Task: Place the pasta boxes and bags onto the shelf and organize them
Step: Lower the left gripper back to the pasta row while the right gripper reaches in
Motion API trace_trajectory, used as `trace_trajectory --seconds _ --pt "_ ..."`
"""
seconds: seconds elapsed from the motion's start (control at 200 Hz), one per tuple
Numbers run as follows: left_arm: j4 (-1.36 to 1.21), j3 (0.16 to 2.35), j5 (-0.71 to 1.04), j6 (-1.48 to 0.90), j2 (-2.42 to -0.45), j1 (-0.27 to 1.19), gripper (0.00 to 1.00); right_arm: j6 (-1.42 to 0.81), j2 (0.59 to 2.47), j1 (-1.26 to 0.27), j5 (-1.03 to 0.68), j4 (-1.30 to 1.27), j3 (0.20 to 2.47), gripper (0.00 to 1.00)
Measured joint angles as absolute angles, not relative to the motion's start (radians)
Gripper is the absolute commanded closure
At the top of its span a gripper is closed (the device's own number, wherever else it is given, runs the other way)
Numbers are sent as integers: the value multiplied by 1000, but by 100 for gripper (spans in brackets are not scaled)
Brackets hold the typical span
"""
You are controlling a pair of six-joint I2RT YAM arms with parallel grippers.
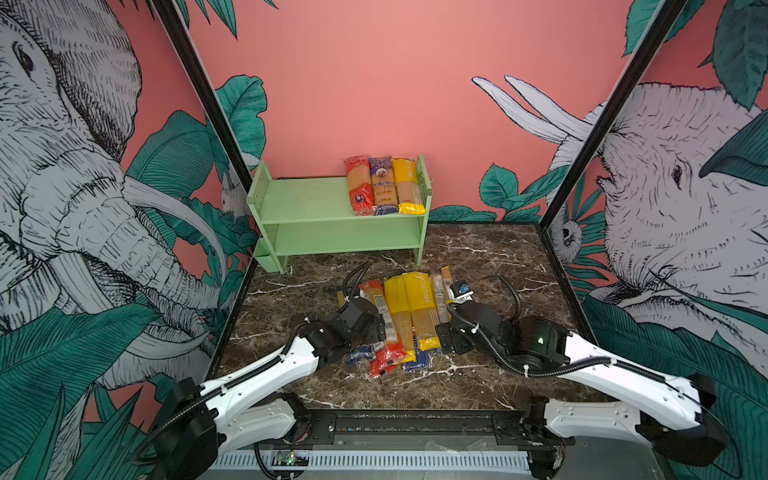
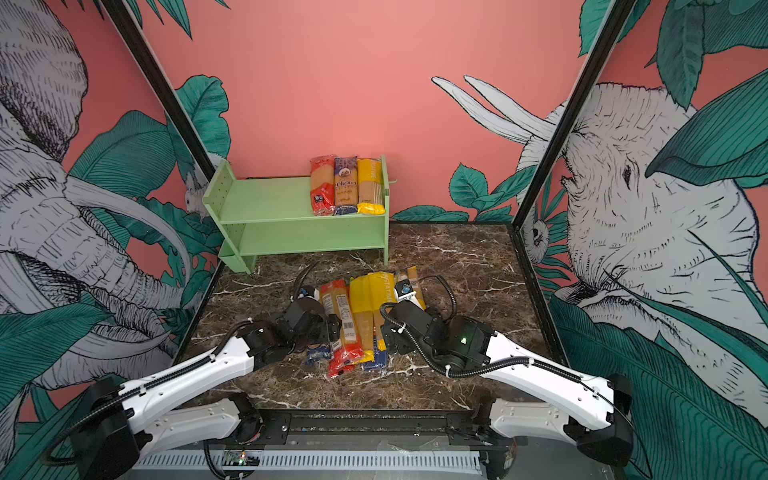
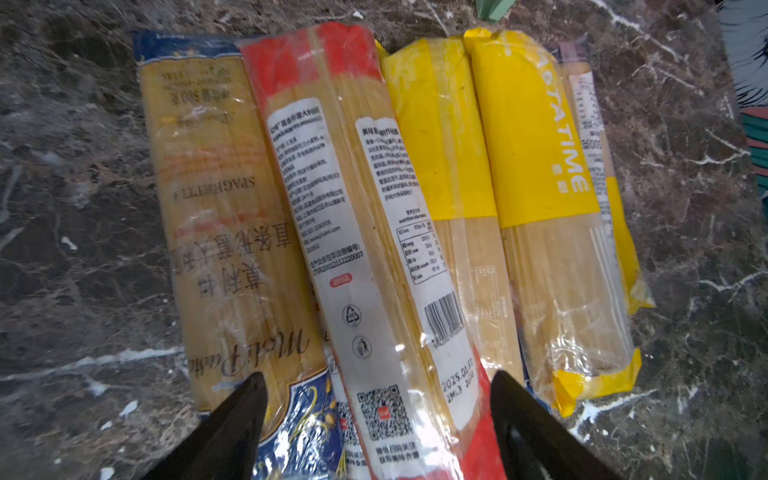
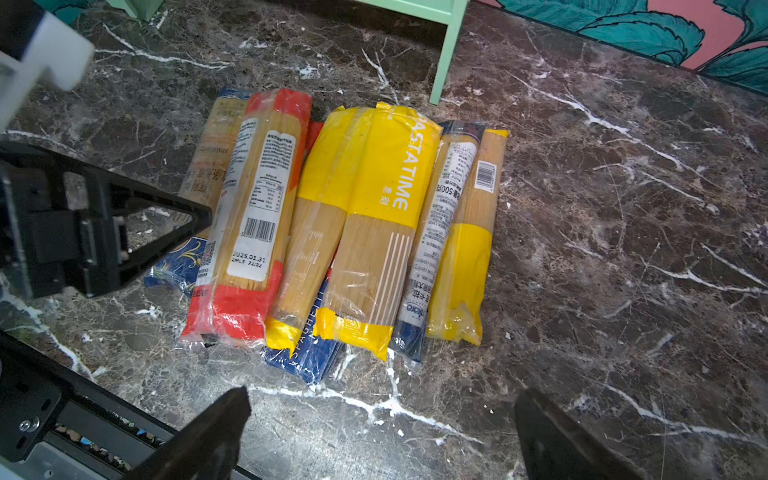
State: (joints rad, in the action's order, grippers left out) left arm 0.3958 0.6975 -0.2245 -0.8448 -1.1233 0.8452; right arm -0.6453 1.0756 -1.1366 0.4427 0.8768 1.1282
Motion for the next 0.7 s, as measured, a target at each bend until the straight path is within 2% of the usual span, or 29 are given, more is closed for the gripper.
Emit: trace_trajectory --seconds 0.075,0.115,0.19,0.7 --pt "366 698 -221 -854 -1176 846 12 -647 1056 -1137 457 878 1113 1" --pt "353 699 -218 -857 -1206 847 5 -648 1048 -1137 463 881 1106 1" --pt "334 705 -213 -870 -1252 849 3 -647 1036 -1137 476 884 1096 1" --pt "307 811 -206 -875 -1471 863 2 -620 992 -1116 517 899 1075 1"
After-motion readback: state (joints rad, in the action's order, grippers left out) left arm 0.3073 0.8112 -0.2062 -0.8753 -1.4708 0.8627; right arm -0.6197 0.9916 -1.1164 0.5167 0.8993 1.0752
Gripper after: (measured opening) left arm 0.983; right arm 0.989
